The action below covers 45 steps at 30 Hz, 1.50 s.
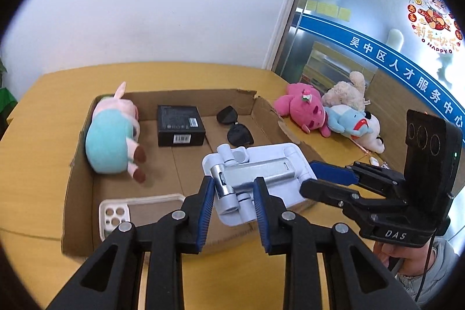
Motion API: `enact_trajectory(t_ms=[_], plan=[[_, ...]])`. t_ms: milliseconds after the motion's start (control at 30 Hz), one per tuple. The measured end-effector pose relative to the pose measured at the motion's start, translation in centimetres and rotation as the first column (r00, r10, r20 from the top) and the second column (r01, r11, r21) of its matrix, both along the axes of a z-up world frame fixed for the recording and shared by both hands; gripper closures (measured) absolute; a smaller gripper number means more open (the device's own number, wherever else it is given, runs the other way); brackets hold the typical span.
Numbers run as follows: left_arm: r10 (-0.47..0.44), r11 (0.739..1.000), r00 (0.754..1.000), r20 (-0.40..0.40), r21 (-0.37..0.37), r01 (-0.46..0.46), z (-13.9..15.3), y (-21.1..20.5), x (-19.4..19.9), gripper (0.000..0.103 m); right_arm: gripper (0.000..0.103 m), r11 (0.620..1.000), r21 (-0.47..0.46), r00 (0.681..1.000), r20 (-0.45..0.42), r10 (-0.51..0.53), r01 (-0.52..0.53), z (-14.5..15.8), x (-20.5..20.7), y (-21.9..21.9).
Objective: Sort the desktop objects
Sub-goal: 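Carry the phone stand with the left tool over the box and lower it, then open the left tool to release the phone stand inside the box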
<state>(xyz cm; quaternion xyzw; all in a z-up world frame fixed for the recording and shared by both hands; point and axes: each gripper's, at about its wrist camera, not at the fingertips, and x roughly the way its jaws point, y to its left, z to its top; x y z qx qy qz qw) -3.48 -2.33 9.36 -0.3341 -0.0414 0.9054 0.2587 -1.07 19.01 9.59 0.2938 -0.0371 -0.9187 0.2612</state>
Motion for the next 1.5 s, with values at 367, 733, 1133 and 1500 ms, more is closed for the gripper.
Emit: enact_trajectory(t_ms=[367, 733, 1133, 1500], plan=[[-0.005, 1.000, 1.000, 0.027, 0.019, 0.005, -0.2, 0.4, -9.1, 0.077, 0.068, 0.999, 0.011, 0.992, 0.120, -0.040, 0.039, -0.8, -11.5, 0.1], [0.093, 0.994, 0.948, 0.303, -0.074, -0.074, -7.1, 0.9, -17.0, 0.077, 0.068, 0.990, 0.132, 0.879, 0.475, -0.026, -0.042, -8.8, -20.4, -2.1], [0.183, 0.977, 0.879, 0.441, -0.185, -0.110, -11.1, 0.7, -18.0, 0.076, 0.065, 0.983, 0.174, 0.799, 0.599, -0.053, -0.066, -12.6, -21.1, -2.9], [0.381, 0.887, 0.876, -0.296, -0.149, -0.436, -1.8, -1.1, -2.8, 0.022, 0.000, 0.951, 0.224, 0.977, -0.053, -0.205, 0.212, -4.9, -3.9, 0.1]])
